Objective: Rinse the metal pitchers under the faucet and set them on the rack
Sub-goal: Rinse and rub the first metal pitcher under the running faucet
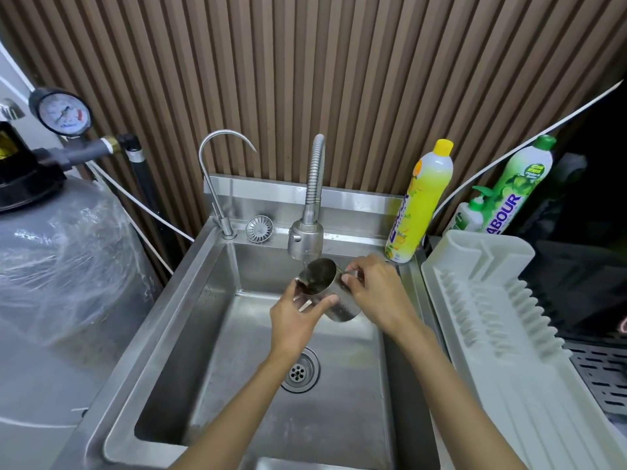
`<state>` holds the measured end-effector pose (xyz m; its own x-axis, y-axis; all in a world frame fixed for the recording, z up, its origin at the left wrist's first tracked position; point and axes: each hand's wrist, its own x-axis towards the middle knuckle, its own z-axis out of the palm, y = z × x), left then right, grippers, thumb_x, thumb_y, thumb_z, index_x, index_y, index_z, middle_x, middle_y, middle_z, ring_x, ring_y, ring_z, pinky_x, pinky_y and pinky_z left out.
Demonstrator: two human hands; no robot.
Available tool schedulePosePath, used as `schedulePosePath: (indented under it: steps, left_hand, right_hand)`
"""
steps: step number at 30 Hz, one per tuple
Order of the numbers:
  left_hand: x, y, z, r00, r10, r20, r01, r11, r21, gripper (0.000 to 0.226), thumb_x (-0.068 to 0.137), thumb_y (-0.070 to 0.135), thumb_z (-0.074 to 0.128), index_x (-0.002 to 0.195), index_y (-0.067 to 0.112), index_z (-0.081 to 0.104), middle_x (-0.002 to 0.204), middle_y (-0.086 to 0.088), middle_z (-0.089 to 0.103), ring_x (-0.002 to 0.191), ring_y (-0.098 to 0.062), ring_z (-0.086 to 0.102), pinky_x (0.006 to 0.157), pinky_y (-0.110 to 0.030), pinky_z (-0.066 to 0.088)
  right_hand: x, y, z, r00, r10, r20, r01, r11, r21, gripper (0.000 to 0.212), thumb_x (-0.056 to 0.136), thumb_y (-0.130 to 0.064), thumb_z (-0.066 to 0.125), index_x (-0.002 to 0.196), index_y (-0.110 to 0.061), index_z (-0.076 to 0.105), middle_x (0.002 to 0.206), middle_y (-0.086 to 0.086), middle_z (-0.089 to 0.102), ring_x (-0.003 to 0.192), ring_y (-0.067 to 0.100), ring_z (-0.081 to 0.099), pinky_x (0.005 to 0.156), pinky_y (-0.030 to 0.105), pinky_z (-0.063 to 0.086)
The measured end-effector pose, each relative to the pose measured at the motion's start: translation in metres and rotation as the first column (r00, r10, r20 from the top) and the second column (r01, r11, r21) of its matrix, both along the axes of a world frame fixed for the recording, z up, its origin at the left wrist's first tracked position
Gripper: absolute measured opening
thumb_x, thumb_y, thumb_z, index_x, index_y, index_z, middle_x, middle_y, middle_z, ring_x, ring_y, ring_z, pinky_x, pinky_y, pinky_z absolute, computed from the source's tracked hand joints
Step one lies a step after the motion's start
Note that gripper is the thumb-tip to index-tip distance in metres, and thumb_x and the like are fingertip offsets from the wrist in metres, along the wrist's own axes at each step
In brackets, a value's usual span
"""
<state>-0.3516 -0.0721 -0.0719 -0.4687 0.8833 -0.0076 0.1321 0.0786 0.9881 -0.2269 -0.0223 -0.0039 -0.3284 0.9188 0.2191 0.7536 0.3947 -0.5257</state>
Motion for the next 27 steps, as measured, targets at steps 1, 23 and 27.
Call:
schedulePosePath:
  steps: [1,23,27]
  left_hand:
    - [0.002,0.003,0.0,0.999,-0.018,0.051,0.017,1.0,0.02,0.044,0.065,0.019,0.083,0.101,0.022,0.058,0.089,0.012,0.067,0.074,0.015,0.062,0.062,0.002,0.042]
    - [-0.051,-0.01,0.019,0.762,0.084,-0.642,-0.009,0.993,0.119,0.085,0.065,0.045,0.079,0.139,0.027,0.041,0.128,0.006,0.048,0.119,-0.016,0.04,0.095,-0.041,0.04]
    - [-0.048,-0.009,0.019,0.696,0.085,-0.713,-0.071,0.996,0.049,0.089,0.064,0.055,0.074,0.139,0.02,0.041,0.121,0.001,0.047,0.115,-0.02,0.041,0.09,-0.038,0.04]
  right_hand:
    - [0.001,0.0,0.0,1.0,0.005,-0.014,-0.004,1.0,0.028,0.013,0.09,-0.018,0.054,0.095,-0.011,0.063,0.1,0.007,0.055,0.088,0.023,0.057,0.074,0.026,0.039]
    - [-0.036,-0.006,-0.063,0.455,-0.299,-0.839,-0.521,0.674,-0.523,0.015,0.095,0.001,0.041,0.104,0.002,0.053,0.098,0.016,0.06,0.097,0.022,0.059,0.105,0.036,0.042]
    - [-0.035,-0.007,-0.061,0.558,-0.268,-0.786,-0.44,0.708,-0.553,0.014,0.095,-0.005,0.044,0.097,-0.001,0.057,0.09,0.012,0.064,0.091,0.021,0.061,0.096,0.035,0.049]
